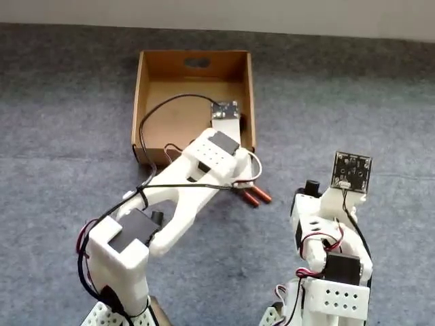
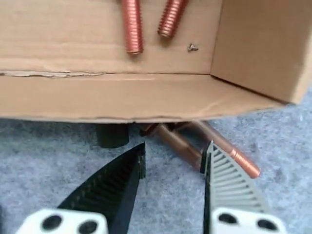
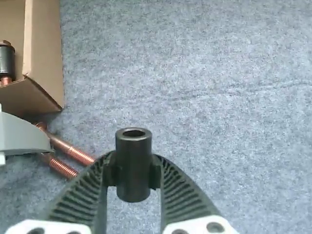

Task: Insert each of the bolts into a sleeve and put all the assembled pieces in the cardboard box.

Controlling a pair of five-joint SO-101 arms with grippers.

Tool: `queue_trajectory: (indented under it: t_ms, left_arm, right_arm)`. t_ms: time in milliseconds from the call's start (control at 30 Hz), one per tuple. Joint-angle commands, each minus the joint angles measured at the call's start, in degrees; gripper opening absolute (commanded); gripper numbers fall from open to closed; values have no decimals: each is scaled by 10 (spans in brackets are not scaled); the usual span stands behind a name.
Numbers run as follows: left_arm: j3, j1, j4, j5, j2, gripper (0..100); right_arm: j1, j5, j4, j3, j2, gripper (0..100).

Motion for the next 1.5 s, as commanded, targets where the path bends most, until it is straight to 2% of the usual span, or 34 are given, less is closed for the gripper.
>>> queue_trajectory:
  t_ms: [0, 267, 1100, 1233, 1467]
  left_arm:
    - [1, -6, -18, 5, -3, 204]
    - [57, -6, -100, 5, -3, 204]
    - [58, -12, -76, 7, -11, 203]
    - [52, -15, -67, 47, -11, 203]
    - [34, -9, -19, 77, -11, 203]
  right_arm:
    - [4, -5, -10, -4, -7, 6]
    - [4, -5, -10, -4, -7, 6]
    - [5, -5, -11, -4, -7, 6]
    - [5, -5, -11, -4, -7, 6]
    - [5, -5, -11, -4, -7, 6]
